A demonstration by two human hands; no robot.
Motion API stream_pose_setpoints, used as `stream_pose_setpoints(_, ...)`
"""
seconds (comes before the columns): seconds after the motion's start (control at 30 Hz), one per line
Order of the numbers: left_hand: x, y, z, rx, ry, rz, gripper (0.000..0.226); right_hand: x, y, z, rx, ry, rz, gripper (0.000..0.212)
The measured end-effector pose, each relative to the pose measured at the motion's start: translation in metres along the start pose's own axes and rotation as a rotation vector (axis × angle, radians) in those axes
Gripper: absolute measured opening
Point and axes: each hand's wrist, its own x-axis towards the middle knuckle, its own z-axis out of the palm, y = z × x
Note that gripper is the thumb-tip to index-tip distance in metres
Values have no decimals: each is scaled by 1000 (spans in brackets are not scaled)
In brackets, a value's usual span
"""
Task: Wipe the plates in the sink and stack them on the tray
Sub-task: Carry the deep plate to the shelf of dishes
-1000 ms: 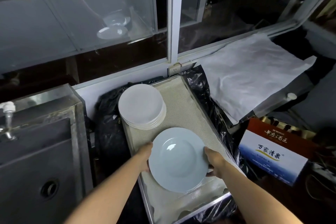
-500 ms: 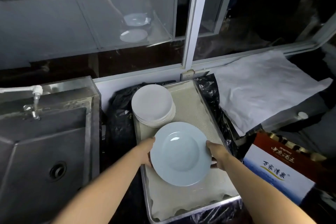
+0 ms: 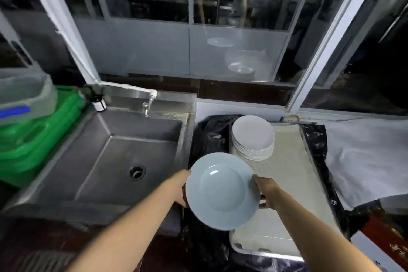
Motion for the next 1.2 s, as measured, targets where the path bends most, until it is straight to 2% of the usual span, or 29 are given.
stream_pose_setpoints(0.1,-27,-34,-51,-141,48,19,25,-18,1,52,-75,-68,-18,35)
stream_pose_setpoints(0.23,-55,-86,-113,-298,121,-9,29,-37,0,123,-178,-145,-47,42)
stream_pose_setpoints(0.33,-38,-142,-170,-442,172,42,57,-59,-5,176,-279,-210,-63,41)
stream_pose_setpoints(0.37,-35,-160,-187,-501,177,44,58,-68,-6,193,-309,-243,-67,39)
stream_pose_setpoints(0.47,-79,-197,-208,-620,269,10,34,-95,-5,240,-390,-349,-92,28)
stream_pose_setpoints(0.5,-95,-207,-211,-687,286,10,33,-103,-3,255,-434,-389,-104,24)
stream_pose_setpoints(0.57,-105,-238,-227,-800,321,8,45,-118,0,286,-540,-449,-123,20)
stream_pose_setpoints(0.6,-112,-254,-232,-844,332,-9,49,-124,1,300,-592,-474,-121,23)
stream_pose_setpoints(0.7,-141,-295,-238,-992,416,-41,42,-139,11,342,-716,-601,-76,34)
stream_pose_setpoints(0.83,-165,-367,-245,-1177,518,-16,46,-162,28,394,-856,-750,-73,37)
stream_pose_setpoints(0.9,-182,-398,-238,-1283,571,-27,37,-185,42,415,-934,-797,-87,36)
stream_pose_setpoints(1.0,-208,-437,-224,-1455,618,-12,26,-217,67,438,-1081,-885,-92,39)
stream_pose_setpoints(1.2,-258,-537,-186,-1687,673,38,27,-292,150,482,-1285,-961,-151,51)
